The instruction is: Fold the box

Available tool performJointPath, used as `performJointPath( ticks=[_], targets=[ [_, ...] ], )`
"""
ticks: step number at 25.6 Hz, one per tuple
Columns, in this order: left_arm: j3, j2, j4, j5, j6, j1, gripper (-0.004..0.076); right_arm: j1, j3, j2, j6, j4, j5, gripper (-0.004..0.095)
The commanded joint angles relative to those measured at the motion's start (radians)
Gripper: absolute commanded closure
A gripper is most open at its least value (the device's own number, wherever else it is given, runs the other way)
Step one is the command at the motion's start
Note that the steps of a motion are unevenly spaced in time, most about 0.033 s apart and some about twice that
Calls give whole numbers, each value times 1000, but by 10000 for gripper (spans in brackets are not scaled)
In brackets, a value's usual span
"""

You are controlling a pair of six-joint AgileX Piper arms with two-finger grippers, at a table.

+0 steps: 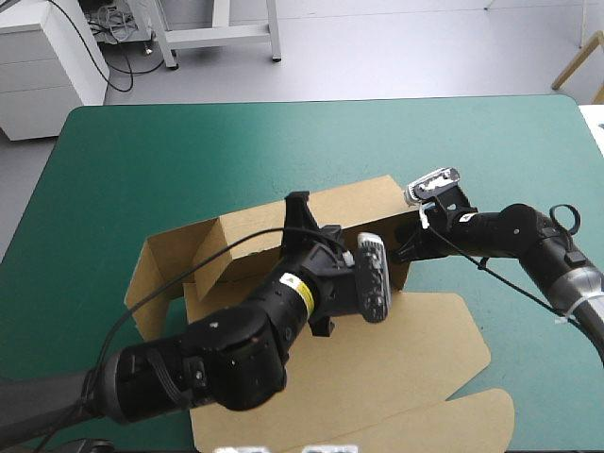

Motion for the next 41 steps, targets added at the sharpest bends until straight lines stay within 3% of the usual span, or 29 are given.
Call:
performJointPath(
  ticks=[1,7,12,15,22,25,41],
  targets=[
    [-112,-38,-51,24,18,77,725,5,-25,-29,8,32,9,927],
    [-316,-42,-451,75,161,525,710,5,-25,-29,14,15,4,927],
    [-350,-58,-580,100,157,835,710,5,-25,-29,28,12,-24,927],
    [-350,-59,-614,108,134,964,710,3,-41,-29,154,-69,-79,927],
    [-350,-68,-619,156,122,1076,711,3,-132,-29,468,-437,-25,927],
    [-350,-75,-619,155,120,1098,711,3,-178,-29,530,-534,25,927],
    [-350,-103,-519,175,109,1102,711,3,-360,-26,614,-583,397,927]
  ],
)
